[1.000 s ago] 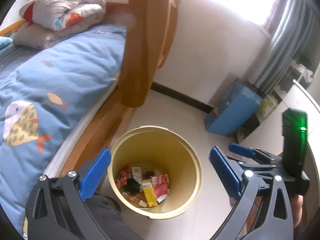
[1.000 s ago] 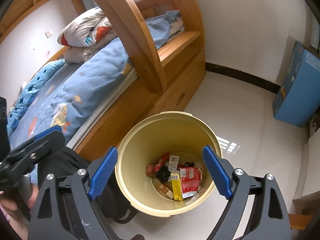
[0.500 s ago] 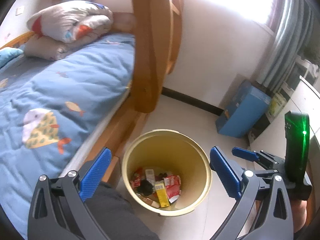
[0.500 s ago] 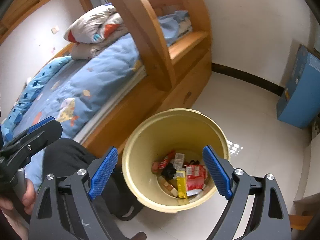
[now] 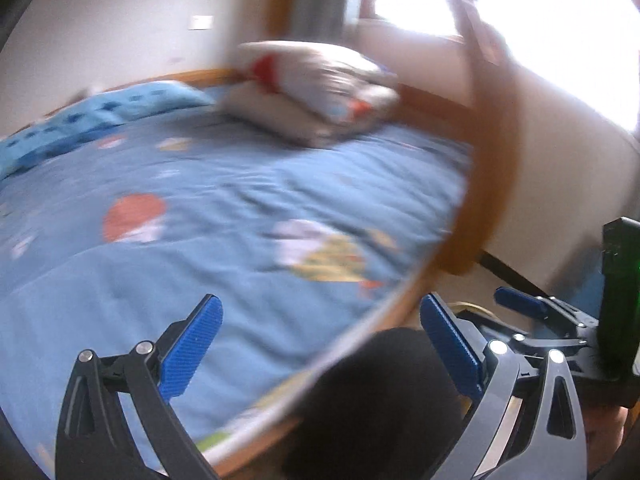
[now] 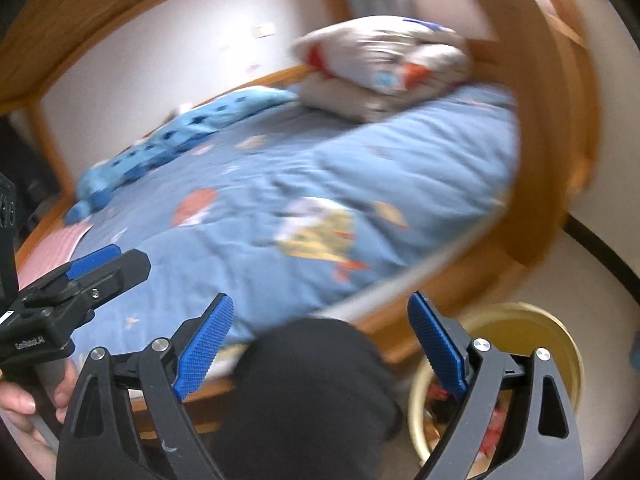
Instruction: Collect trash
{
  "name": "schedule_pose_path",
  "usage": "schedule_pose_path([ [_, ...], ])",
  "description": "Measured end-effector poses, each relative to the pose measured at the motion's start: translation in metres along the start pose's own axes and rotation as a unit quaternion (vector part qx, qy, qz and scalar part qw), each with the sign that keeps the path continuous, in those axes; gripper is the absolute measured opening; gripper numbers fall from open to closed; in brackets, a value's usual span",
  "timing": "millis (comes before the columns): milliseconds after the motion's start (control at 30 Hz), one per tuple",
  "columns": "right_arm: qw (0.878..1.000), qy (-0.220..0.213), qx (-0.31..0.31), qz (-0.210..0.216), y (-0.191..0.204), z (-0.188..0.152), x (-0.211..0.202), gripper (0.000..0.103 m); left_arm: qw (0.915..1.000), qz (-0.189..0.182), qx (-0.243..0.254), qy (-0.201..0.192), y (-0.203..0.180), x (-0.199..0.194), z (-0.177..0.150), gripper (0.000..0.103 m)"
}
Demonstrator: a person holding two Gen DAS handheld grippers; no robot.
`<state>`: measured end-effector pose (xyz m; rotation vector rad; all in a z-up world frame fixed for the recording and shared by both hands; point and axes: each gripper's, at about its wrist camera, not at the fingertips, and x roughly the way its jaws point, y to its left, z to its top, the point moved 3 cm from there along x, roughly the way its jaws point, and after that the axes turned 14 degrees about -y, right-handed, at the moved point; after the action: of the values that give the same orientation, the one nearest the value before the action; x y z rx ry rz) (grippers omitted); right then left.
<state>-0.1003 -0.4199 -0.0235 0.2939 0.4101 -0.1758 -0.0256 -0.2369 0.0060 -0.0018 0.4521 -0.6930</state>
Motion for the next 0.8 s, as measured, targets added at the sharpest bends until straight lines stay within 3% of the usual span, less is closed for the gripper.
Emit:
schedule_pose_path([
  [167,0.997,0.004,-0.044,0.068,0.07,0.007,0.031,0.086,0.9968,0.071,-0.034,-0.016,0.07,-0.032,0.003,0.099],
  [300,0.992,0.002,-0.066,0.107,0.117,0.01,0.047,0.087,0.9868,0.155,-0.038,-0.027,0.117,-0.056,0.002,0.099],
  [467,0.986,-0.021,-0.094,0.135,0.162,0.01,0.06,0.091,0.972,0.219,-0.079,-0.029,0.166,-0.079,-0.012,0.099],
  [633,0.98,-0.021,-0.111,0.162,0.192,0.001,0.071,0.091,0.9559,0.272,-0.103,-0.036,0.195,-0.091,-0.017,0.099],
  [800,0.978,-0.013,-0.117,0.171,0.203,-0.003,0.085,0.091,0.9501,0.284,-0.124,-0.031,0.21,-0.089,-0.021,0.099],
])
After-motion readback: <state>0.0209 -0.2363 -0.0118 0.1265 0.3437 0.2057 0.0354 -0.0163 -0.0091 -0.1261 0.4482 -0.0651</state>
